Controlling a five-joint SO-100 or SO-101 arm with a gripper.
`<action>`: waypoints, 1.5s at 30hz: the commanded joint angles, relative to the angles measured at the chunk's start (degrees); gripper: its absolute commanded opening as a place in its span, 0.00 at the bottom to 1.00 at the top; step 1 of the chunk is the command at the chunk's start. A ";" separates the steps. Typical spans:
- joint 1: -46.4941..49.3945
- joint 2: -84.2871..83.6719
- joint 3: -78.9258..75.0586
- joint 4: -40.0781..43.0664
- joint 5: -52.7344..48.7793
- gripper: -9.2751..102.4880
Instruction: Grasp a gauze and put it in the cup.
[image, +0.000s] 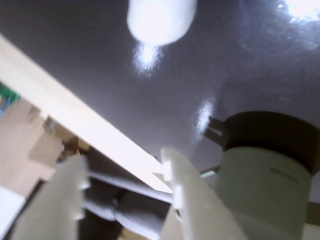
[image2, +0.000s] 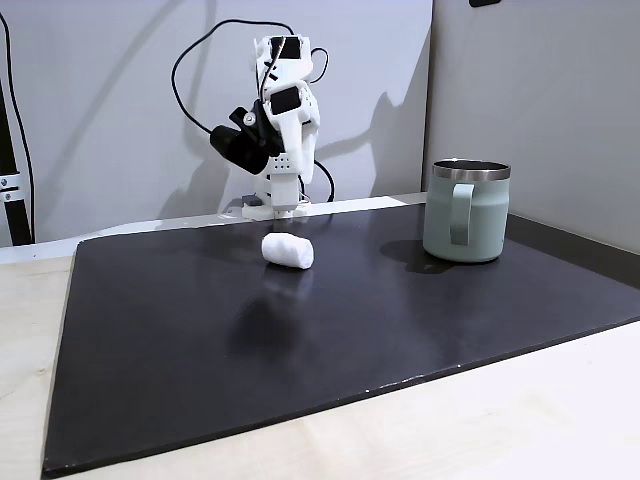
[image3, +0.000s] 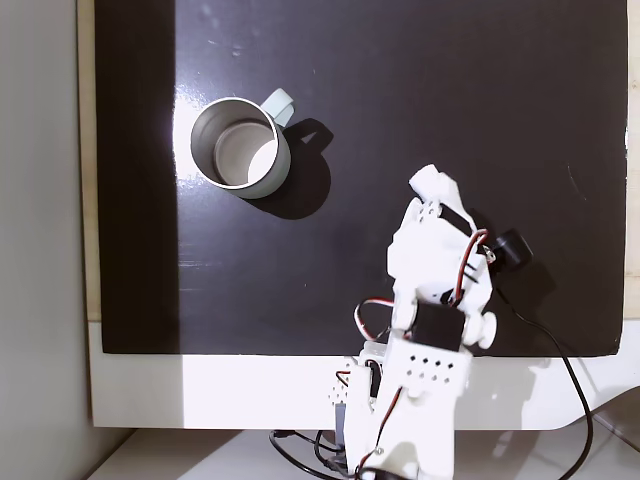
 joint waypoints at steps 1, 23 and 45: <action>0.88 -5.27 -7.21 3.52 2.46 0.30; 1.76 -36.04 -23.29 12.83 6.42 0.40; 2.20 -46.05 -24.08 6.77 7.03 0.33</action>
